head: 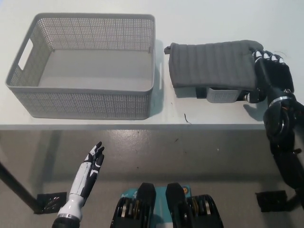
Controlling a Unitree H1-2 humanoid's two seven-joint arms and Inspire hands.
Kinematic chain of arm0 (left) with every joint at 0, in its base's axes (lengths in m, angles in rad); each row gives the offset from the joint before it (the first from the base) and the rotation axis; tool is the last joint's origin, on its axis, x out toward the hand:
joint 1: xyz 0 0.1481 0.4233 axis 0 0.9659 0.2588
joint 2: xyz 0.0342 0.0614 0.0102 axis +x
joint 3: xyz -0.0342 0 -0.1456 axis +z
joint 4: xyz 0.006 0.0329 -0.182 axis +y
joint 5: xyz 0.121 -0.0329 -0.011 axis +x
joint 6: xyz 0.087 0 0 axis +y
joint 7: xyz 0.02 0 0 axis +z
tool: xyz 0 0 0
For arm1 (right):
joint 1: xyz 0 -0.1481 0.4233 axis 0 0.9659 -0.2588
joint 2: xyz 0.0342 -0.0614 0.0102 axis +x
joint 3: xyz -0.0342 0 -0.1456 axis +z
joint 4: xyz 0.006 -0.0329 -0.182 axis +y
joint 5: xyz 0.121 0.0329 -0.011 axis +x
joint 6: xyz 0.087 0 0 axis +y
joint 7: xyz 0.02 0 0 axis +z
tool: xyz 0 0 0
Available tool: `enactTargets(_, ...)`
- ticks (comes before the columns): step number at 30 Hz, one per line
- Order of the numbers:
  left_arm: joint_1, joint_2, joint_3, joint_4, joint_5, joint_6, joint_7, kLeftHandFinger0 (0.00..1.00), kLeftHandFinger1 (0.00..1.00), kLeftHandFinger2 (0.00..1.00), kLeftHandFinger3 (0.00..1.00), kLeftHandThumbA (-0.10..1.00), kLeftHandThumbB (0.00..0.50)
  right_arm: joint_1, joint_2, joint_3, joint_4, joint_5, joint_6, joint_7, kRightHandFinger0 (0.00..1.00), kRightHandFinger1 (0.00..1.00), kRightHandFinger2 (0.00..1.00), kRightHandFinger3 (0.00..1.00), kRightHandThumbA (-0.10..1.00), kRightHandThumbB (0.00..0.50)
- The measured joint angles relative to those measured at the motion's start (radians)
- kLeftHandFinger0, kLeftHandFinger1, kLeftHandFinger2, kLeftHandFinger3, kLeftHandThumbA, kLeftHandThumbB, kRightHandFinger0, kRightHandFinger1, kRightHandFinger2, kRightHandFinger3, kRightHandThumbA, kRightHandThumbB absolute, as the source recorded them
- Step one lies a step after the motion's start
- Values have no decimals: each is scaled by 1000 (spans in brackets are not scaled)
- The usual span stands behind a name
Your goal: Usethe right hand to pick up a oven gloves on top of a leveled container and place it into another larger container on the left side
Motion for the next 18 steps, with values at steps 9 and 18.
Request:
enactTargets(9,1,-3,0,2,0,1,0,1000,1000,1000,1000,1000,500,-17,0,21,218,-1,-32,-165,10,88,271,314,-90,267)
enactTargets(18,2,-5,0,4,0,2,0,1000,1000,1000,1000,1000,500,-23,0,23,352,-1,-98,-365,0,108,561,719,-100,169)
